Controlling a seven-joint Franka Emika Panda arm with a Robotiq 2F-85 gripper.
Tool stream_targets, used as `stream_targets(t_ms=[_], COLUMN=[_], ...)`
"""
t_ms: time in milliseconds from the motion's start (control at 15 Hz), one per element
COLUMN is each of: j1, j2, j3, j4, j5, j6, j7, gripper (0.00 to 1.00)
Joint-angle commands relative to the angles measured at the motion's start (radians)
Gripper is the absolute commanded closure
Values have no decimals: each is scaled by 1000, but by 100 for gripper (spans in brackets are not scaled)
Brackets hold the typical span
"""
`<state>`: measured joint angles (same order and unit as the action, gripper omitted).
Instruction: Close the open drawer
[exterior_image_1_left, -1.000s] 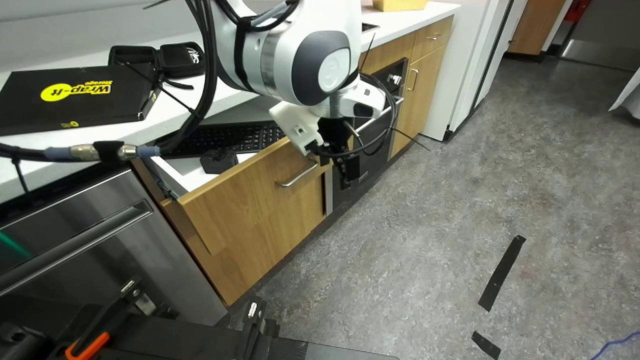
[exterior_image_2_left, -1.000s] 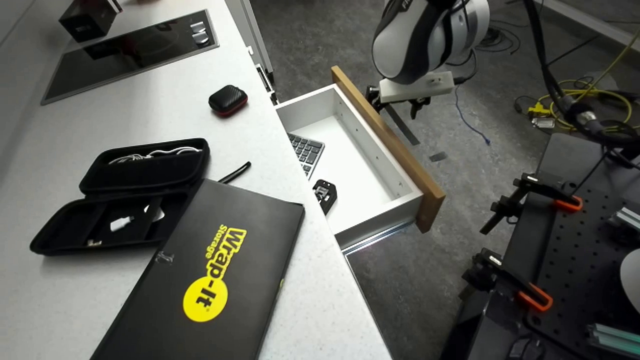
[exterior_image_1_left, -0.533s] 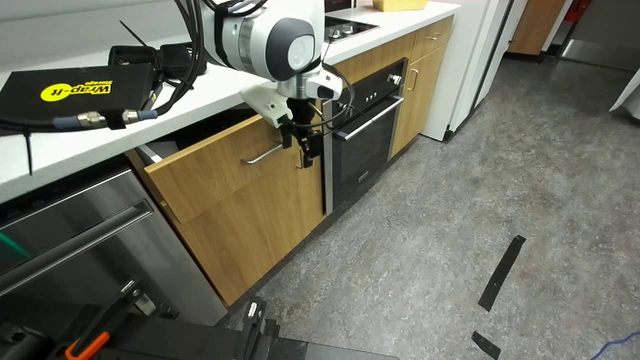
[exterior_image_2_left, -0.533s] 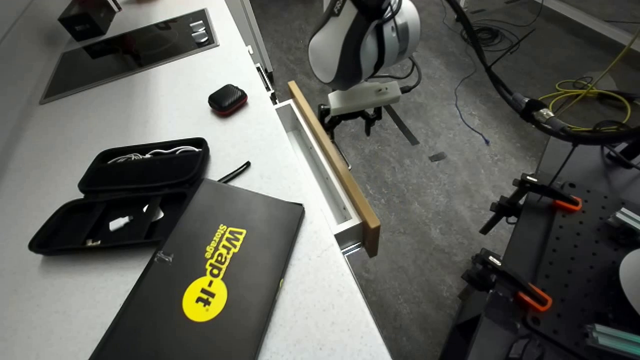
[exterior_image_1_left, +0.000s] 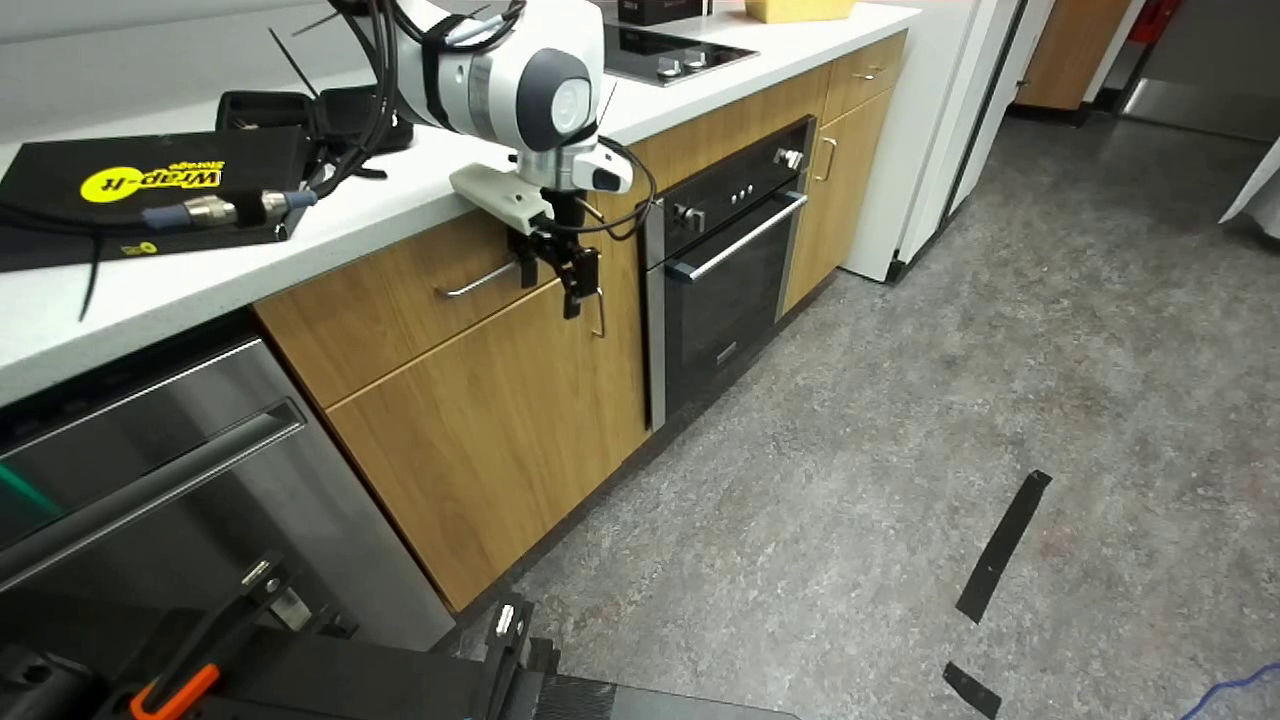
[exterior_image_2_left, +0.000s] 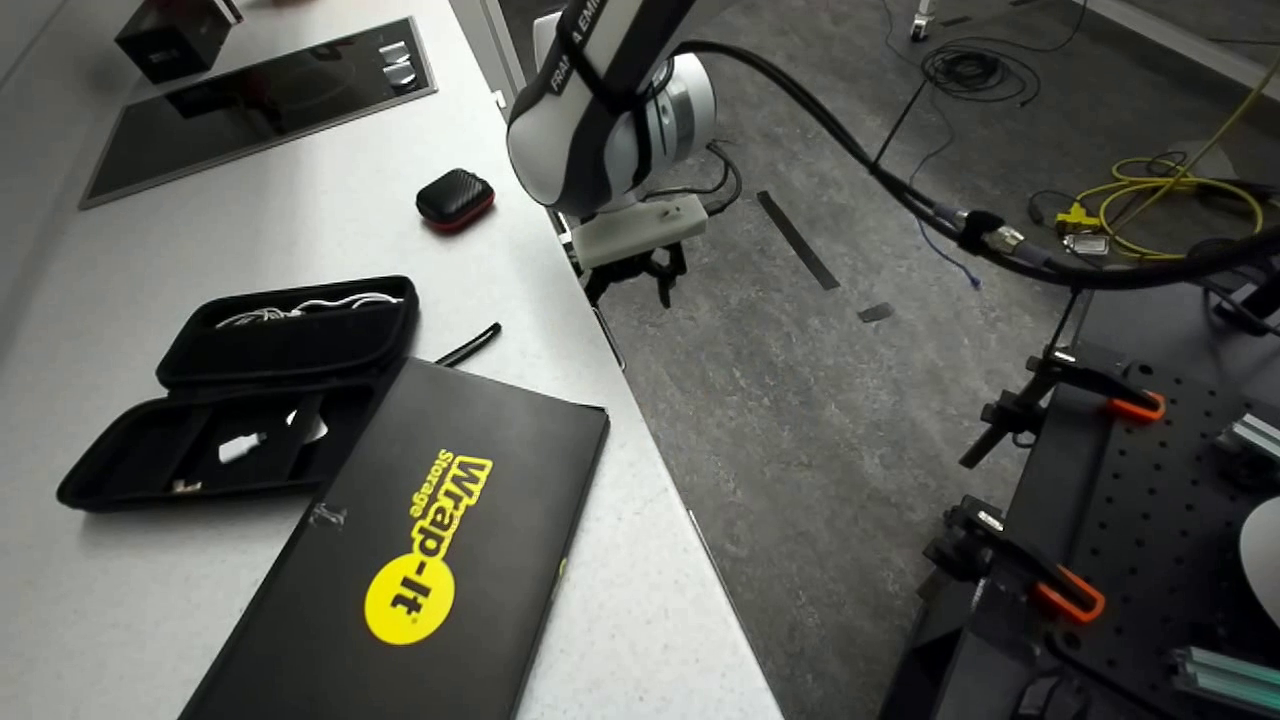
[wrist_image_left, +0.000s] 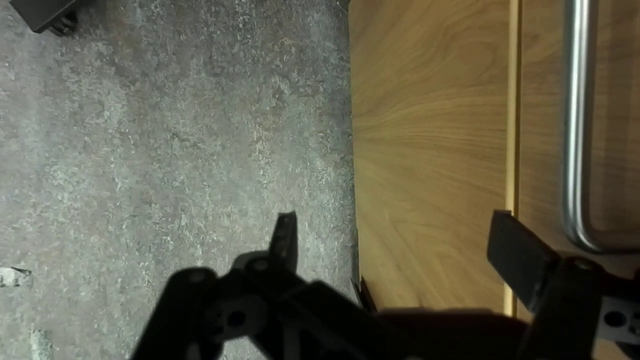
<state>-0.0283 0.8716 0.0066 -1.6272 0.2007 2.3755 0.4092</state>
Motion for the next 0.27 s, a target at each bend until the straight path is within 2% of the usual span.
stream_targets(t_ms=[0, 200], j1=[16, 18], j2=[12, 22], j3=[-21, -23], j4=[25, 42], j5=[15, 12], j6=[-30, -48], j7=[-11, -12], gripper=[0, 0])
